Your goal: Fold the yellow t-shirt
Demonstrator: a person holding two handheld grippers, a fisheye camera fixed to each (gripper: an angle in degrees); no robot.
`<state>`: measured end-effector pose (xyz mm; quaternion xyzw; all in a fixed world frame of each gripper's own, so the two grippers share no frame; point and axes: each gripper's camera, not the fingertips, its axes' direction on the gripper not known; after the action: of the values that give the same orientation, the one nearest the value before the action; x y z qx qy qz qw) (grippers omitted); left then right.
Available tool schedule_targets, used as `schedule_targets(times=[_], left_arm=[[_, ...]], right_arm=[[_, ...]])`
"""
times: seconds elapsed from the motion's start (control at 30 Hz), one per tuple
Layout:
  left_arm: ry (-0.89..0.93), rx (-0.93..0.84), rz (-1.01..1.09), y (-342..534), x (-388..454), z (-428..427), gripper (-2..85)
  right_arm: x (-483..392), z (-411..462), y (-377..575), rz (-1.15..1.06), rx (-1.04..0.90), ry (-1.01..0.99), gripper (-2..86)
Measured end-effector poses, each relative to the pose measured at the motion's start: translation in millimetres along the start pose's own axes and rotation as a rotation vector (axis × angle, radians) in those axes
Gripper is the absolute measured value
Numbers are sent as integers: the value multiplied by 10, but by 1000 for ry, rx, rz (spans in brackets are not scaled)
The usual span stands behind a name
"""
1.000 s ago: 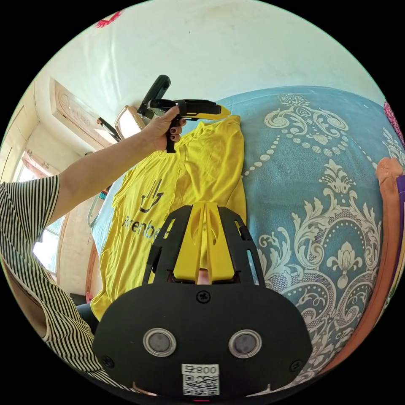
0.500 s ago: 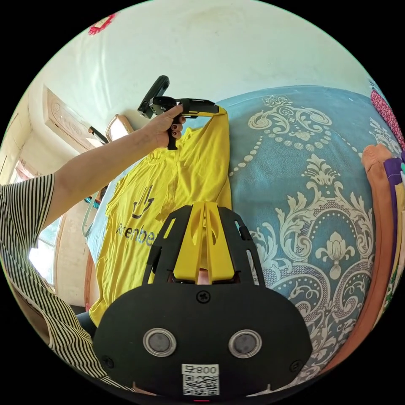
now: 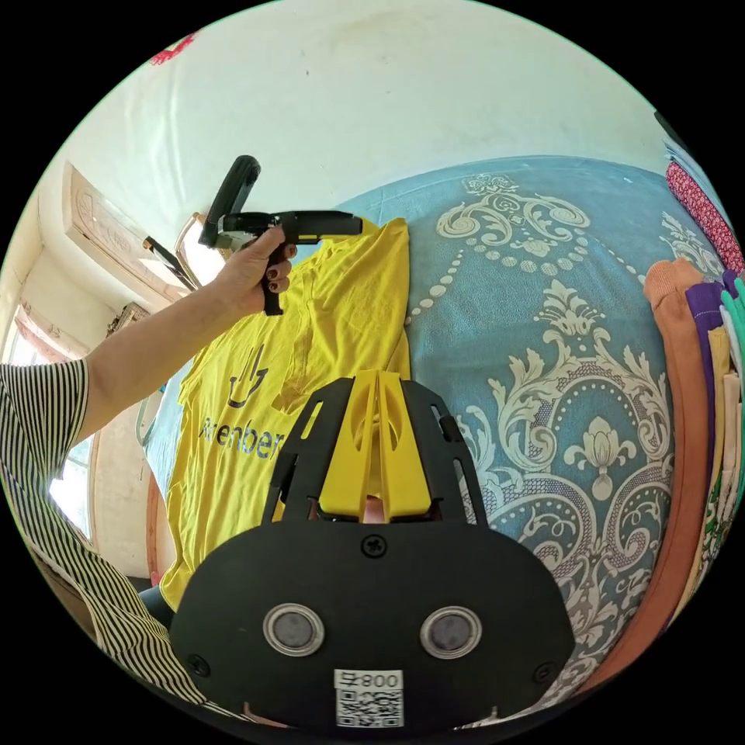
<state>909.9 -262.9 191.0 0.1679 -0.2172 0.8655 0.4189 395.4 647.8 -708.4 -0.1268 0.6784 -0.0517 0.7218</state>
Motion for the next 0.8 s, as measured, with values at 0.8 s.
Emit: schedule_targets(times=[0.8], left_arm=[[-24, -7, 59, 460, 597, -1022, 3]], right_arm=[[-178, -274, -163, 8, 37, 107, 18]])
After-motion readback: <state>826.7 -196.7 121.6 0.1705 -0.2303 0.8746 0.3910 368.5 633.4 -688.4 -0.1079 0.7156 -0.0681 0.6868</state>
